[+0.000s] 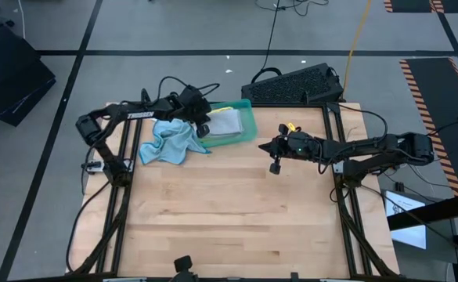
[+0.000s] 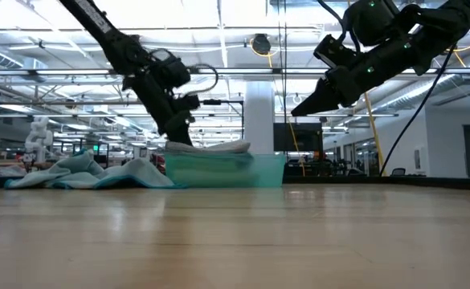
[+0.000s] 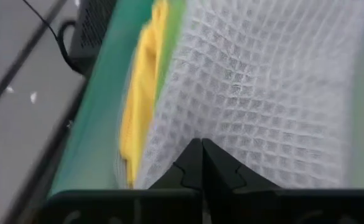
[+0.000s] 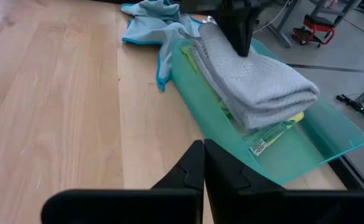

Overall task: Fold microfiber towels
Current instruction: Fold the blue microfiber cloth

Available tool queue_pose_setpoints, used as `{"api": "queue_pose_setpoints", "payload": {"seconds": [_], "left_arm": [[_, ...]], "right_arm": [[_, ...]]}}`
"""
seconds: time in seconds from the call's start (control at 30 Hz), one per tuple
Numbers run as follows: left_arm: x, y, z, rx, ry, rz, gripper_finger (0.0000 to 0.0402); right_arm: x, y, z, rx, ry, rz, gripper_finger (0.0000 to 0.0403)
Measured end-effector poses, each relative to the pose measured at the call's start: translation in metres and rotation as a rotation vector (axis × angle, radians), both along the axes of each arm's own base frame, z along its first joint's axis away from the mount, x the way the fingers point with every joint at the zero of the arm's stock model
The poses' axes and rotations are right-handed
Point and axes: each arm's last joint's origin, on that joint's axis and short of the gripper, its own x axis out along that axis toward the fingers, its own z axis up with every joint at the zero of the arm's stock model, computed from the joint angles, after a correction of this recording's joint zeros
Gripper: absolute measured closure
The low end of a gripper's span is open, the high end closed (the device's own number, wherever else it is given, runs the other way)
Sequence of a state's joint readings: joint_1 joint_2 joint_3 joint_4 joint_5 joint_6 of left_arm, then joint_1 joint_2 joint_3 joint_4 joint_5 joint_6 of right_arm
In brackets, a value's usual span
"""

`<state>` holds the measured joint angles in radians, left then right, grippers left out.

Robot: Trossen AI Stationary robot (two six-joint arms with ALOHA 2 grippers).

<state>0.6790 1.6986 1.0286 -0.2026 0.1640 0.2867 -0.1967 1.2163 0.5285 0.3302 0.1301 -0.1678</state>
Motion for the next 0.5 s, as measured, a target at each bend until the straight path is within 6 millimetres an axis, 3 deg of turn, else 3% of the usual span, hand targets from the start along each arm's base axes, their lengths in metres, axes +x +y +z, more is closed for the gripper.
{"api": "queue_pose_setpoints", "payload": {"seconds": [0.13,0.3,0.4,0.5], "left_arm": [[-0.004,-0.013,0.029,0.029,-0.049,0.021,0.0384],[-0.019,-0.046,0.052,-0.004,0.019,0.054,0.0346],[-0.025,-0.070,0.048,-0.035,0.060,0.088,0.0307],[-0.030,-0.096,0.031,-0.063,0.088,0.096,0.0266]], "right_arm": [[0.000,0.000,0.000,0.002,0.006,0.003,0.0403],[-0.001,0.001,-0.003,0.013,0.034,0.003,0.0403],[-0.002,0.001,-0.004,0.018,0.042,0.002,0.0403],[-0.002,0.002,-0.004,0.037,0.040,0.007,0.0403]]}}
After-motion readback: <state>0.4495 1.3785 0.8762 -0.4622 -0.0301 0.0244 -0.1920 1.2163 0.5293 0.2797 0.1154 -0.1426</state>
